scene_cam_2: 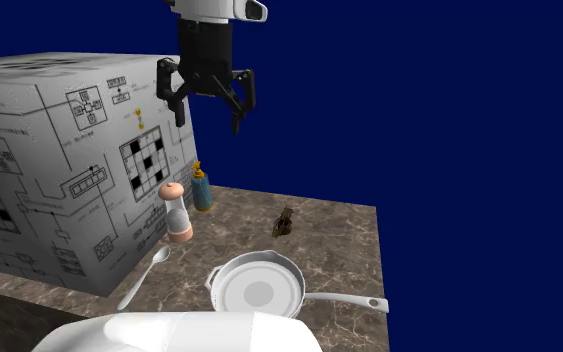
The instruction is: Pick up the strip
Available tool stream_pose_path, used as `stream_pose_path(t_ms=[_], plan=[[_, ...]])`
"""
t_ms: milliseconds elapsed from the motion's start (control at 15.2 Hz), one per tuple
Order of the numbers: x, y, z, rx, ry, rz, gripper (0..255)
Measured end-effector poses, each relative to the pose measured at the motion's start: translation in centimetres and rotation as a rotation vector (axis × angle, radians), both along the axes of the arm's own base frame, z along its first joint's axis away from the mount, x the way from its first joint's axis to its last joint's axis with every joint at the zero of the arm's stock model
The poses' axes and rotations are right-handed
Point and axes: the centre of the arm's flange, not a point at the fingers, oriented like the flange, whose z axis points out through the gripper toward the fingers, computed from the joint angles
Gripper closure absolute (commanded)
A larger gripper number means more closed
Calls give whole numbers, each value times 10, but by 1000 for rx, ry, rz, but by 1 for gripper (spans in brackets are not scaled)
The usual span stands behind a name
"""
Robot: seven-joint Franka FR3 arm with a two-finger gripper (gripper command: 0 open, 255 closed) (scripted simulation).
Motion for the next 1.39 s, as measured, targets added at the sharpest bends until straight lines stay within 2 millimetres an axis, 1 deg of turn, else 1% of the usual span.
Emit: stream_pose_path(t_ms=[66, 264, 396, 660, 792, 990, 1320, 1386], plan=[[0, 0, 0, 0, 0, 0, 0], [14, -13, -19, 8, -1, 5, 0], [28, -23, -42, 15, -2, 11, 0], [55, -43, -82, 30, -7, 22, 0], [69, -52, -104, 38, -9, 28, 0], [93, -68, -133, 49, -13, 36, 0], [126, -91, -184, 68, -19, 50, 0], [132, -98, -195, 71, -20, 52, 0]])
